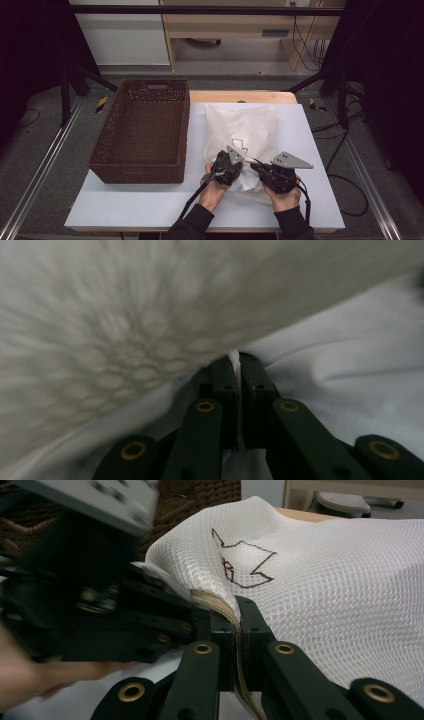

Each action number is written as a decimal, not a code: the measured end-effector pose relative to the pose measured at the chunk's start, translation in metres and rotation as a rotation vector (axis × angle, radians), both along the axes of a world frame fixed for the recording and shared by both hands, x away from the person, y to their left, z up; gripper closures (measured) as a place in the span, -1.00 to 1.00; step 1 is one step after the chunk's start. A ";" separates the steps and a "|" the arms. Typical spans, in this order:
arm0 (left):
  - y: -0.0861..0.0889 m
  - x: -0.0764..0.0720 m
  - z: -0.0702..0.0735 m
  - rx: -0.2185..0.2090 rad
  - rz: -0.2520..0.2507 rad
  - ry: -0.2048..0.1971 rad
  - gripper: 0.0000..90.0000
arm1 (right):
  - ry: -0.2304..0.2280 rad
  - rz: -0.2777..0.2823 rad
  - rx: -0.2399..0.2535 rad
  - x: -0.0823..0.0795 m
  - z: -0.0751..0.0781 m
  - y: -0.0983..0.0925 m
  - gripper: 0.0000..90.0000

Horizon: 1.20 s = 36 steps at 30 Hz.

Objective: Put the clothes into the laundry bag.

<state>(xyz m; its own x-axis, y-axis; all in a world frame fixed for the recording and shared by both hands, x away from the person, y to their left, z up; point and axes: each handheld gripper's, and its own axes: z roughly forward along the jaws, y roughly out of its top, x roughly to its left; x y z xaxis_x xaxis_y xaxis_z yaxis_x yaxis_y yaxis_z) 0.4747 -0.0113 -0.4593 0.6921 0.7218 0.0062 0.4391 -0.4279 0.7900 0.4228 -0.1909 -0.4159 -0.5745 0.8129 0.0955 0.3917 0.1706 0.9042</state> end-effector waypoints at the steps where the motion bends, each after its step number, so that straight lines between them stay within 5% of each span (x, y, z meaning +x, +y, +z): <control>1: 0.002 -0.001 0.000 -0.023 0.001 0.002 0.87 | 0.001 -0.009 -0.007 0.001 -0.001 -0.001 0.94; 6: 0.014 -0.021 0.017 -0.073 -0.037 -0.050 0.07 | 0.022 -0.024 -0.002 0.005 -0.006 -0.006 0.94; 9: 0.028 -0.037 0.031 -0.103 -0.047 -0.087 -0.16 | 0.016 -0.024 -0.002 0.004 -0.005 -0.008 0.94; 12: 0.046 -0.050 0.035 -0.089 -0.032 -0.043 -0.35 | 0.016 -0.027 -0.001 0.004 -0.005 -0.008 0.94; 15: 0.058 -0.062 0.023 -0.109 -0.036 0.006 -0.38 | 0.016 -0.025 -0.003 0.004 -0.005 -0.008 0.94; 18: 0.058 -0.067 0.005 -0.117 -0.040 0.037 -0.25 | 0.018 -0.023 -0.004 0.004 -0.006 -0.007 0.94; 20: 0.053 -0.063 -0.009 -0.073 -0.035 0.080 -0.11 | 0.018 -0.021 -0.009 0.004 -0.006 -0.006 0.94; 23: 0.056 -0.061 -0.013 -0.106 -0.040 0.081 0.45 | 0.018 -0.021 -0.006 0.004 -0.006 -0.007 0.94; 25: 0.062 -0.065 0.000 -0.159 -0.040 0.040 0.90 | 0.019 -0.021 -0.004 0.004 -0.006 -0.008 0.94; 29: 0.059 -0.070 0.028 -0.196 -0.064 -0.034 0.94 | 0.014 -0.021 -0.004 0.003 -0.005 -0.006 0.94; 31: 0.050 -0.068 0.036 -0.174 -0.083 -0.063 0.95 | 0.011 -0.022 -0.003 0.003 -0.004 -0.005 0.94; 36: 0.020 -0.052 0.033 -0.159 -0.119 -0.064 0.95 | 0.002 -0.022 0.007 0.003 -0.002 -0.008 0.94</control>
